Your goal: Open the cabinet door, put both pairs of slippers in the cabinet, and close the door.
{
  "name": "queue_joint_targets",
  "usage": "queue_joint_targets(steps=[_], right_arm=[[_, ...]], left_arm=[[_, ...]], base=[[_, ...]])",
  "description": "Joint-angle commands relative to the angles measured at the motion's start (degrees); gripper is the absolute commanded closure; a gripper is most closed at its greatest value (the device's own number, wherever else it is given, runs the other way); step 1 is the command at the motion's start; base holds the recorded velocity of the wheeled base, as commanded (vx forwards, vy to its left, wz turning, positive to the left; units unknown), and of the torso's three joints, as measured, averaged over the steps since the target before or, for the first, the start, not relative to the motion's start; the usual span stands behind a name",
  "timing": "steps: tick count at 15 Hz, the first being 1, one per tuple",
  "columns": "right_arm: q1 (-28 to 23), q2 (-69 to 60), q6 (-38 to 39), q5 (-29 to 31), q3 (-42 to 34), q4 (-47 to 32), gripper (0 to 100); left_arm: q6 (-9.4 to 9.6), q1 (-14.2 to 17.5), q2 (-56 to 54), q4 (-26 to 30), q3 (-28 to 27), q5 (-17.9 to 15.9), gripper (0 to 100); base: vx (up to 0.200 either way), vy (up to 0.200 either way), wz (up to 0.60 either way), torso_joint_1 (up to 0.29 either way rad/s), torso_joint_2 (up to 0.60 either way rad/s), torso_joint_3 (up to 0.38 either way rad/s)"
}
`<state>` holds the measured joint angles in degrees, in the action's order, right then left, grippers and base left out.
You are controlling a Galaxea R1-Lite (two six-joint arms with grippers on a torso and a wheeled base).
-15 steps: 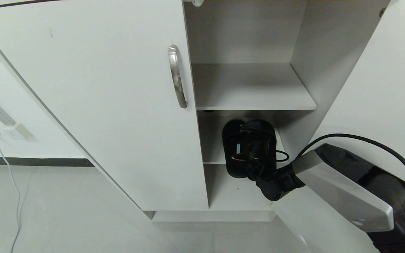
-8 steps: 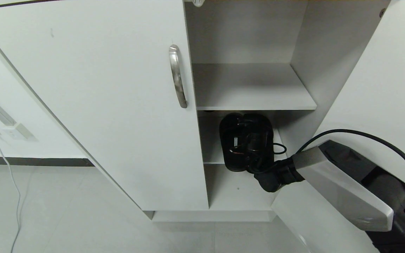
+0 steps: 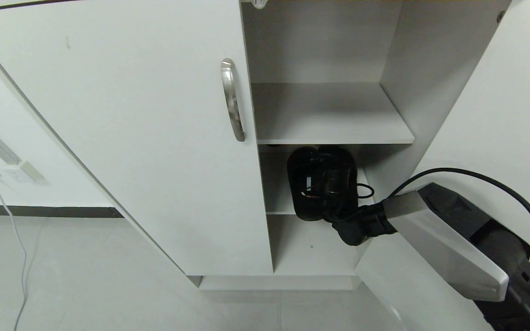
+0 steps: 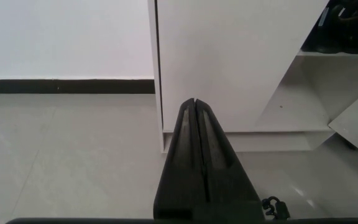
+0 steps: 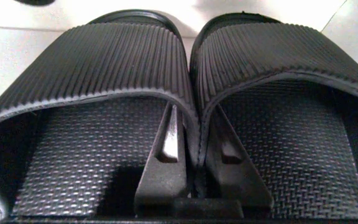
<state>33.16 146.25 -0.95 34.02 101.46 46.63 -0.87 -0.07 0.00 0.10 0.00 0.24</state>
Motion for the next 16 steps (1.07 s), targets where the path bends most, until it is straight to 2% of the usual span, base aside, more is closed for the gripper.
queue_joint_targets(steps=[1, 9, 10, 13, 16], right_arm=[[-0.02, 0.61, -0.02, -0.01, 0.14, -0.05, 100], [-0.2, 1.49, 0.07, -0.01, 0.32, 0.04, 100], [-0.2, 1.85, 0.16, -0.01, 0.4, 0.04, 0], [-0.02, 0.97, 0.25, 0.08, -1.53, 0.57, 0], [0.33, -2.73, 0.25, 0.08, -9.35, 3.91, 0]], left_arm=[[-0.01, -0.01, 0.0, -0.01, 0.0, 0.02, 100], [0.07, -0.01, 0.09, -0.01, 0.0, 0.02, 100], [0.07, -0.01, 0.09, -0.01, 0.0, 0.02, 100], [0.07, -0.01, 0.09, -0.01, 0.0, 0.11, 100], [0.07, 0.07, 0.09, -0.01, 0.0, 0.02, 100]], base=[[0.0, 0.0, 0.0, 0.0, 0.0, 0.0], [0.0, 0.0, 0.0, 0.0, 0.0, 0.0], [0.0, 0.0, 0.0, 0.0, 0.0, 0.0], [0.0, 0.0, 0.0, 0.0, 0.0, 0.0], [0.0, 0.0, 0.0, 0.0, 0.0, 0.0]])
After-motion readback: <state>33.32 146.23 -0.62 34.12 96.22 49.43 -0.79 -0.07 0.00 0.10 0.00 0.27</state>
